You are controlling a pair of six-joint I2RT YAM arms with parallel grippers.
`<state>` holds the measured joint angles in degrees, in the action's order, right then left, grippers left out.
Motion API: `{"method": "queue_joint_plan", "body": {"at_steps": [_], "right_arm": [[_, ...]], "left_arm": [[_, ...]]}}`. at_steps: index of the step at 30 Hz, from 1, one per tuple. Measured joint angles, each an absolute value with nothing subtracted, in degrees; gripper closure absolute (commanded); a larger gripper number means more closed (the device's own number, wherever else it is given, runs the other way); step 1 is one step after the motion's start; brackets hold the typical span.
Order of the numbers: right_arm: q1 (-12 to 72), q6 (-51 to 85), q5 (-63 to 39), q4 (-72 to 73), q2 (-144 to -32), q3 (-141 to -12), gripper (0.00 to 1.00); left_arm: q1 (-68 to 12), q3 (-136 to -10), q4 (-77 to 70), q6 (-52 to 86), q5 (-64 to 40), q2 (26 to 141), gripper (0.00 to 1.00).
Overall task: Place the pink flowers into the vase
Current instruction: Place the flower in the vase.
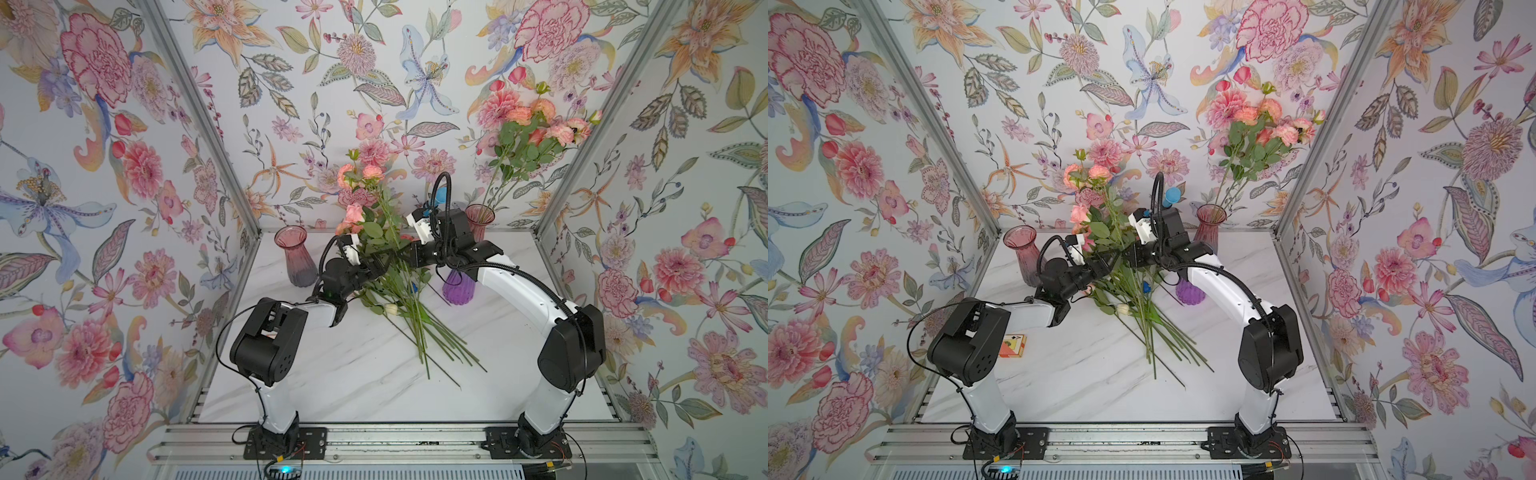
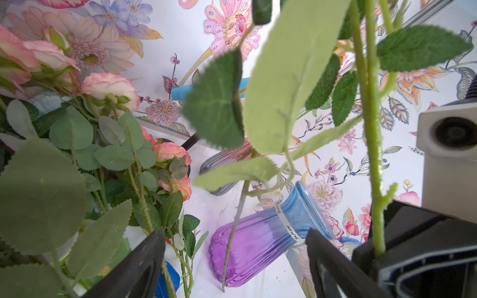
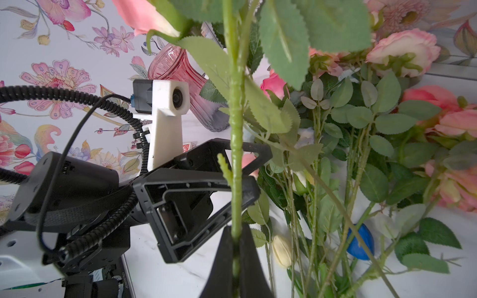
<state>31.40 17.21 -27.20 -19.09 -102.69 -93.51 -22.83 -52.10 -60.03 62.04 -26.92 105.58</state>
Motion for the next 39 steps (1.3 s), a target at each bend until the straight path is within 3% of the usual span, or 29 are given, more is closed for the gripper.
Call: {"method": "queue_joint_plan", "body": {"at_steps": [16,20,32,39], "right_arm": [[31.4,18.96,-28.32,-18.24,-102.1,-91.7,1.0],[31.4,19.14,-28.34,-18.22,-102.1,-91.22,1.0],[31.97,20.05,-29.02,-17.72,-101.65,-90.19,1.0],[32.64,20.25,-29.02,-17.3,-101.45,-89.91,1.0]], "left_arm": [[-25.96,-54.41,-74.35,64.36,-24.1,115.0,0.29],[-26.35,-54.63,-77.52,64.53,-23.27,115.55,0.4],[-27.16,-57.32,-82.56,65.43,-19.27,119.33,0.56],[-27.86,-59.77,-83.85,65.82,-18.06,121.51,0.85]]}}
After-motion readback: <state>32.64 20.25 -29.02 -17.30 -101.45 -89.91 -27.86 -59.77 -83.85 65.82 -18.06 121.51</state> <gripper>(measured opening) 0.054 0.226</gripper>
